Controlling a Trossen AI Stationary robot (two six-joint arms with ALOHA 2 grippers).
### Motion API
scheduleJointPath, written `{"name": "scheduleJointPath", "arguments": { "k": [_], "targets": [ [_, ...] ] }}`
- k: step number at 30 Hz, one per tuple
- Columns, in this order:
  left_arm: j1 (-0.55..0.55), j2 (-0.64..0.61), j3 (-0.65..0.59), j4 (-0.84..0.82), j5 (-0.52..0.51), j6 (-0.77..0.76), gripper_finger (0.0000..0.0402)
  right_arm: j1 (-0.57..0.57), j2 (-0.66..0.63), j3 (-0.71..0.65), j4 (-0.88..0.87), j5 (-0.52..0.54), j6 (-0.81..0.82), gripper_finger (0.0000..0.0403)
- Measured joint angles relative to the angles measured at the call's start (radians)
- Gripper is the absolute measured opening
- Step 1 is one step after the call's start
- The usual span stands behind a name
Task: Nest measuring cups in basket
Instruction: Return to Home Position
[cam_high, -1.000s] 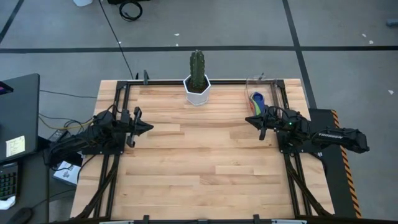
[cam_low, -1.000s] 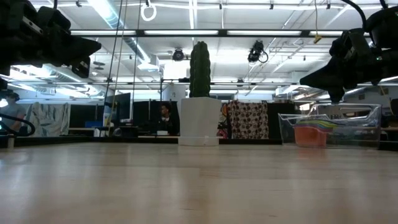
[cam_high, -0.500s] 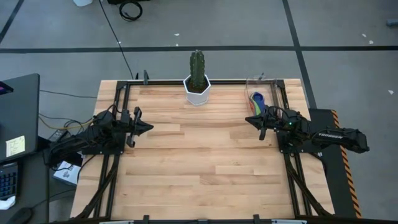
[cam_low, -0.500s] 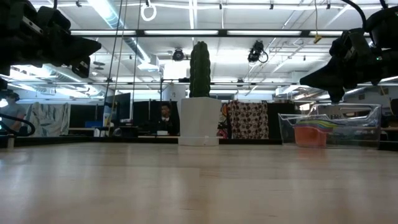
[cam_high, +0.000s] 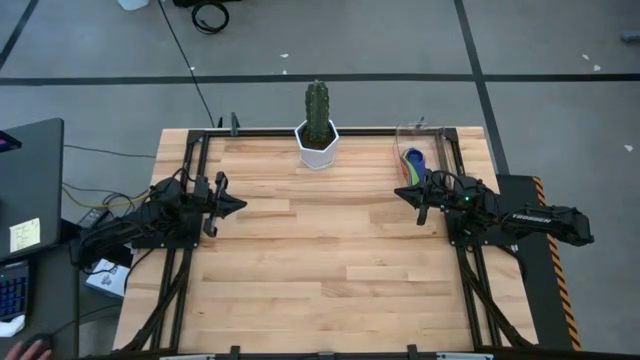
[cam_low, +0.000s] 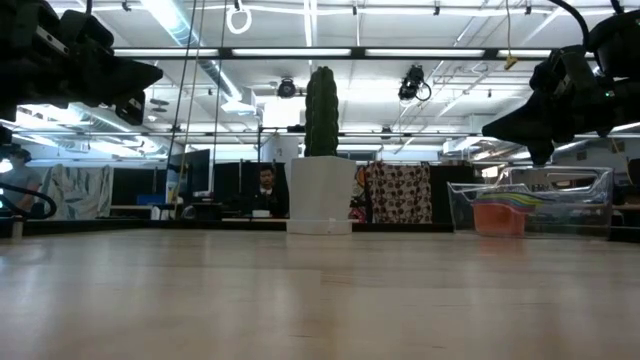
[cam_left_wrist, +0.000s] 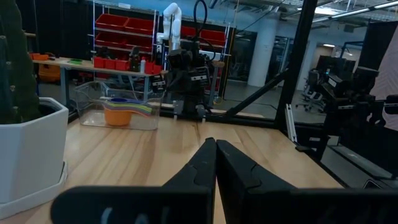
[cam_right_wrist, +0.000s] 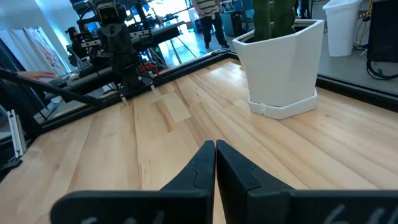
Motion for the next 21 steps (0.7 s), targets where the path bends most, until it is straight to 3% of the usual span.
{"name": "scheduleJointPath", "arguments": {
  "k": [21],
  "targets": [
    [-0.024,0.0,0.0,0.0,-0.001,0.0,0.0016,0.0,0.0,0.0,0.0,0.0,0.0,0.0018]
  ]
}}
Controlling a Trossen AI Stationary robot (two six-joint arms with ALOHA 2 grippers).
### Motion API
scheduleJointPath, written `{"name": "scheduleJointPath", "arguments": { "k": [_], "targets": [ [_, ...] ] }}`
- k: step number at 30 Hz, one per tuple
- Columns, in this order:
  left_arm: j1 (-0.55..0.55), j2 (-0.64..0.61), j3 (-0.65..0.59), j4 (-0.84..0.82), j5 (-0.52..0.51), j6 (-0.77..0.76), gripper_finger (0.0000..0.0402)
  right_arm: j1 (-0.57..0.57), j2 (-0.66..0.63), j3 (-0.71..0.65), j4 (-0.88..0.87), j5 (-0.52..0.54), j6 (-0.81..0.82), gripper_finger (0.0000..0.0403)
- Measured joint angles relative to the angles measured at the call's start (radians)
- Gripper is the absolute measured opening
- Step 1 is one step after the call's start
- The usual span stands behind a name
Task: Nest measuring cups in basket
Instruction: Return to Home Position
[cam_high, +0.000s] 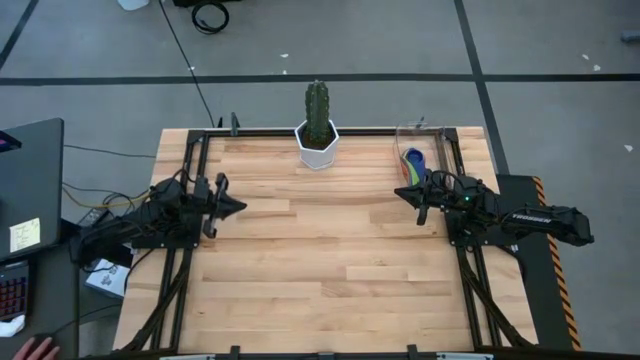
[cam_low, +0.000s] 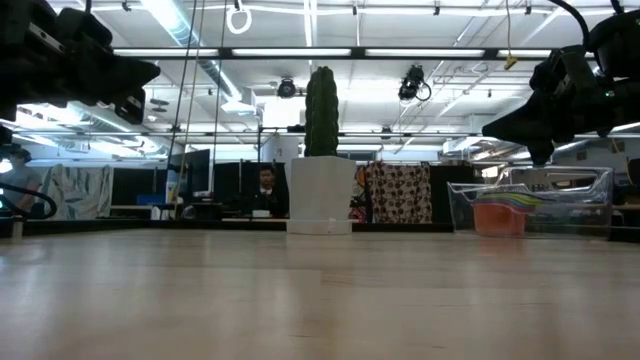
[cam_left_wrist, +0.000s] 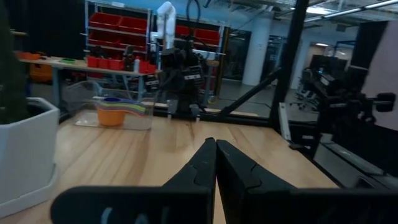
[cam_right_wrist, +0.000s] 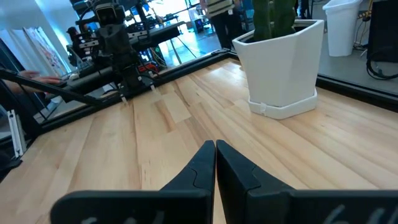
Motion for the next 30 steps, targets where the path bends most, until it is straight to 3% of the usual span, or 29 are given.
{"name": "scheduleJointPath", "arguments": {
  "k": [30],
  "targets": [
    [-0.027,0.0,0.0,0.0,0.0,0.0,0.0016,0.0,0.0,0.0,0.0,0.0,0.0,0.0018]
  ]
}}
